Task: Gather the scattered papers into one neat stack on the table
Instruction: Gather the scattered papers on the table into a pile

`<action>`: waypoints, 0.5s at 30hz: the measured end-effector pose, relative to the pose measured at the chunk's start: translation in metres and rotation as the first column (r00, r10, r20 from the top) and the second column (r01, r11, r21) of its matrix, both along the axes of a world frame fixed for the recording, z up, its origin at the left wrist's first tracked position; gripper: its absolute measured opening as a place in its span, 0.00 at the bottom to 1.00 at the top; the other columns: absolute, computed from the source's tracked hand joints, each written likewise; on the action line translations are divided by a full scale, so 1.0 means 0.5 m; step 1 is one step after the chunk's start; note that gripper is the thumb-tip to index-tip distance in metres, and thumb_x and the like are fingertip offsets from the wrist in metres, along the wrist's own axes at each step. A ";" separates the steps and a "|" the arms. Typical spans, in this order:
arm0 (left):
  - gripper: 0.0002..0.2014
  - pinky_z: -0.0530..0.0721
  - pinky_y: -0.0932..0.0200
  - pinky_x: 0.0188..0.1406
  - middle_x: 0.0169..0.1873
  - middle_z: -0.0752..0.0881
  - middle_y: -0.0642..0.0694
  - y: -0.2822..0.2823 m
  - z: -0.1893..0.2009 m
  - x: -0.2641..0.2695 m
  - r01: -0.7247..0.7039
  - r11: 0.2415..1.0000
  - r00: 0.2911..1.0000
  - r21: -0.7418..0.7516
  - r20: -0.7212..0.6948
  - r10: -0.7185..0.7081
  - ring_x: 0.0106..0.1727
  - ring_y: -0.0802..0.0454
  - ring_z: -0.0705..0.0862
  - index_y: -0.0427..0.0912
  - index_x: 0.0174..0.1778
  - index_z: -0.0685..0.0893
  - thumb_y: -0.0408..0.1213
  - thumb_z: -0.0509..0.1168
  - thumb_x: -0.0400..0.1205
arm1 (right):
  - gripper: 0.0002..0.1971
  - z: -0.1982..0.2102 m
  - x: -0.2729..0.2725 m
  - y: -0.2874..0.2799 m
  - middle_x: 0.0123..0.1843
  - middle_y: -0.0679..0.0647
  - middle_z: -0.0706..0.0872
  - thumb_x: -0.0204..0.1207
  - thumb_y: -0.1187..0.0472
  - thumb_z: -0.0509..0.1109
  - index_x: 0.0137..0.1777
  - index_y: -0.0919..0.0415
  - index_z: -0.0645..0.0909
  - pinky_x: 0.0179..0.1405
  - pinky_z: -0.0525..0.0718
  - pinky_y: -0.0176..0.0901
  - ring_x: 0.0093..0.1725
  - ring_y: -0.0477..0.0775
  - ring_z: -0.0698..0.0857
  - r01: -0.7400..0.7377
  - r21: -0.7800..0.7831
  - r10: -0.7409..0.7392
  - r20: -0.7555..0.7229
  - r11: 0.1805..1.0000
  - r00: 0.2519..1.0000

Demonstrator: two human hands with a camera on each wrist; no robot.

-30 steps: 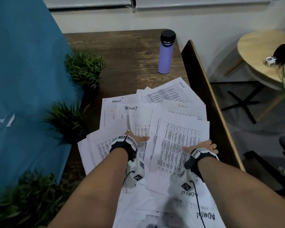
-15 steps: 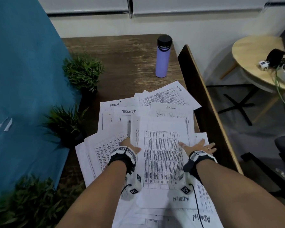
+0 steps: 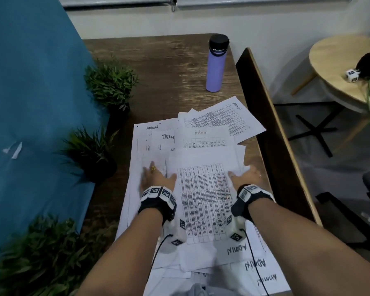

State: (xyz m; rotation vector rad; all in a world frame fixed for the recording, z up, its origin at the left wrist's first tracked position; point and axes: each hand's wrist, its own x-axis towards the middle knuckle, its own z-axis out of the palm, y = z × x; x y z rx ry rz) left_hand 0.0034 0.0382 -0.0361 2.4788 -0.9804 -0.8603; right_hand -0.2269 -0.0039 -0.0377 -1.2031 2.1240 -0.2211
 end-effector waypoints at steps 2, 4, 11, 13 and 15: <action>0.48 0.55 0.36 0.79 0.81 0.50 0.38 0.014 0.004 0.025 -0.186 0.976 0.979 0.115 0.103 0.174 0.81 0.36 0.52 0.44 0.81 0.52 0.54 0.71 0.71 | 0.47 0.005 -0.020 -0.004 0.79 0.69 0.63 0.71 0.40 0.69 0.78 0.72 0.55 0.72 0.70 0.58 0.77 0.67 0.66 0.010 0.078 -0.007 -0.046 0.997 0.999; 0.51 0.57 0.35 0.78 0.79 0.54 0.36 0.033 -0.005 0.039 -0.265 0.937 0.964 0.229 0.094 0.250 0.80 0.35 0.54 0.40 0.80 0.53 0.61 0.71 0.68 | 0.50 0.000 -0.023 -0.006 0.79 0.69 0.63 0.68 0.35 0.69 0.78 0.72 0.57 0.74 0.69 0.58 0.77 0.68 0.66 0.002 0.141 0.003 -0.036 0.990 0.999; 0.40 0.65 0.34 0.73 0.72 0.65 0.36 0.058 -0.040 0.058 -0.177 0.965 0.980 0.191 0.120 0.156 0.75 0.35 0.63 0.40 0.70 0.69 0.60 0.71 0.68 | 0.42 -0.020 -0.012 -0.004 0.64 0.62 0.81 0.63 0.39 0.76 0.70 0.65 0.69 0.59 0.81 0.51 0.61 0.65 0.82 -0.067 0.132 0.057 0.080 0.989 0.995; 0.34 0.66 0.36 0.73 0.70 0.66 0.37 0.063 -0.046 0.067 -0.125 0.979 0.987 0.161 0.124 0.106 0.73 0.36 0.64 0.42 0.67 0.74 0.58 0.70 0.70 | 0.35 -0.018 -0.014 0.004 0.65 0.64 0.79 0.70 0.47 0.74 0.71 0.66 0.67 0.59 0.79 0.51 0.64 0.66 0.79 -0.032 0.068 0.031 0.023 0.997 0.999; 0.31 0.67 0.39 0.72 0.68 0.67 0.38 0.066 -0.044 0.070 -0.047 0.984 0.985 0.171 0.169 0.018 0.71 0.37 0.65 0.43 0.65 0.78 0.59 0.68 0.71 | 0.32 -0.022 -0.014 0.013 0.67 0.64 0.77 0.70 0.45 0.72 0.69 0.63 0.70 0.62 0.78 0.52 0.65 0.65 0.77 -0.063 0.029 0.064 -0.047 0.998 0.997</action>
